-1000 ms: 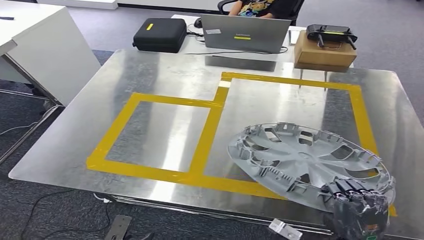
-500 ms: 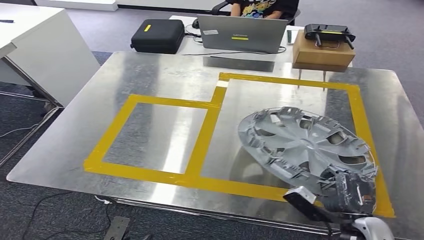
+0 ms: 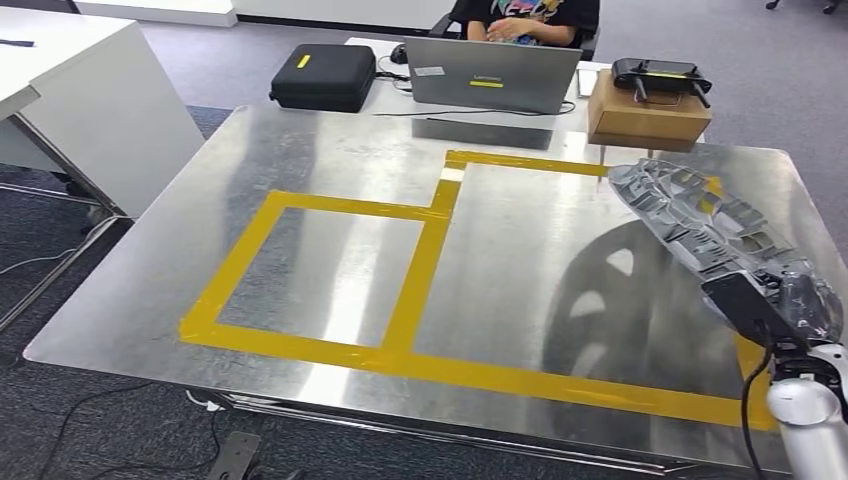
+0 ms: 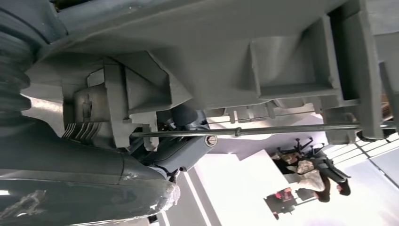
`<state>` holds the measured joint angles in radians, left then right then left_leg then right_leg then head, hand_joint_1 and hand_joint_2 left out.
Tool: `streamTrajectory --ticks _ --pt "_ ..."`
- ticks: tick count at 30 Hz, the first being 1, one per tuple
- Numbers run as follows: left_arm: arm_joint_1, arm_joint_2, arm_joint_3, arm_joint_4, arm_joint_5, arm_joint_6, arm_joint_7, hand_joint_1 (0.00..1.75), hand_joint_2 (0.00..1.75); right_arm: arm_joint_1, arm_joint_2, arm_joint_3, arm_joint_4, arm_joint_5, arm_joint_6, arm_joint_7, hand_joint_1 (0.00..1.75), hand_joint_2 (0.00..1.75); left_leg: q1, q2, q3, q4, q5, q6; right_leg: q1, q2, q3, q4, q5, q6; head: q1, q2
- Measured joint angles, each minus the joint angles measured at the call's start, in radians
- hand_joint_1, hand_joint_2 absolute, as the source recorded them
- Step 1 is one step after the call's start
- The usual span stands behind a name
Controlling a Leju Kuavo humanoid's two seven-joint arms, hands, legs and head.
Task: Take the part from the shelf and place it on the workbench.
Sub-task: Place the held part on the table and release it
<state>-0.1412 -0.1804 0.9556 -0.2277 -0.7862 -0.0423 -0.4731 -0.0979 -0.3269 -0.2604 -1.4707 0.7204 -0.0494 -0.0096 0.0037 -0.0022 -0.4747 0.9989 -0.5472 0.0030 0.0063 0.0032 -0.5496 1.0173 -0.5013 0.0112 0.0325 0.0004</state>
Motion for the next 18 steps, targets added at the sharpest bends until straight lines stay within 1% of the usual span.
streamTrajectory --ticks 5,7,12,15,18 --pt "0.000 0.000 0.000 0.000 0.000 0.000 0.000 0.00 1.75 -0.008 -0.002 -0.004 0.012 0.001 0.000 0.000 1.75 1.75 0.000 0.000 0.000 0.000 0.000 0.000 0.000 0.000 0.001 -0.001 0.000 0.001 0.000 0.000" --pt "-0.001 0.000 -0.003 0.000 -0.006 -0.002 0.004 0.00 1.75 -0.029 -0.014 0.010 0.037 0.027 0.023 0.003 1.75 1.75 0.000 0.000 0.001 0.000 0.000 0.000 0.000 0.001 0.002 -0.003 0.001 0.001 0.000 0.000" --pt "-0.006 0.000 -0.019 0.000 -0.022 -0.014 0.011 0.00 1.75 -0.092 -0.060 0.103 0.096 0.122 0.120 0.044 1.75 1.75 0.000 0.000 0.001 0.000 -0.001 0.001 0.000 0.001 0.004 -0.005 0.002 0.003 0.000 0.000" --pt "-0.008 0.001 -0.026 0.000 -0.024 -0.019 0.014 0.00 1.75 -0.119 -0.070 0.158 0.121 0.133 0.131 0.054 1.75 1.75 0.000 0.000 0.001 0.000 0.000 0.001 0.000 0.001 0.004 -0.005 0.003 0.004 0.000 0.000" --pt "-0.008 0.001 -0.027 0.000 -0.024 -0.020 0.016 0.00 1.75 -0.130 -0.070 0.192 0.137 0.132 0.128 0.054 1.75 1.75 0.000 0.000 0.001 0.000 0.000 0.002 0.000 0.001 0.004 -0.005 0.003 0.004 0.000 0.000"
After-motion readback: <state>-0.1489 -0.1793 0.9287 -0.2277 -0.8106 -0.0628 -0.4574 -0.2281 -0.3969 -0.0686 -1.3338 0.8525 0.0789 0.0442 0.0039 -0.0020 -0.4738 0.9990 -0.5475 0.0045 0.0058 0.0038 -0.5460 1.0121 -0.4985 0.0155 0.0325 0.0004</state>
